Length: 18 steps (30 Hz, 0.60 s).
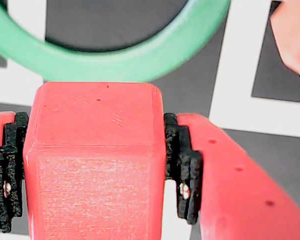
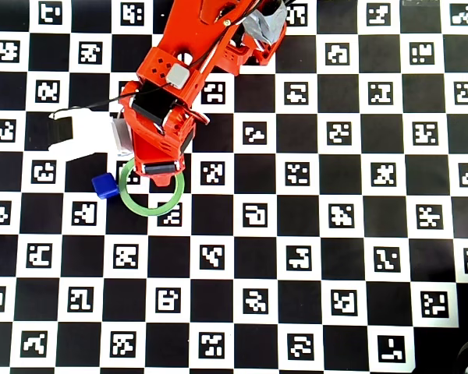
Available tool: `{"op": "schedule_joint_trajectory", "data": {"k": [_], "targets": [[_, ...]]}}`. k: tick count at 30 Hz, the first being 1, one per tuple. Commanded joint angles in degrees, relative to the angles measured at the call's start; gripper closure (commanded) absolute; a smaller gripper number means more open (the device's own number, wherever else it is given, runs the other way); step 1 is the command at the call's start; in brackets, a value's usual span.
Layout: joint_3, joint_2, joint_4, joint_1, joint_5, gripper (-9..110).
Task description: Grab the red cube then put it in the green circle then put the blue cube on top and finally the orange cube on top
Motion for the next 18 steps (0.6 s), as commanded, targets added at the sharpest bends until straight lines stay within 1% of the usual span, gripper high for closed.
{"op": "schedule_joint_trajectory", "data": {"k": [1, 9, 18], "targets": [[-0.44, 1.05, -3.16, 1.41, -1.14, 96], [2.46, -3.16, -9.93, 3.87, -3.87, 96], [6.94, -4.57, -15.47, 3.25, -3.43, 96]]}}
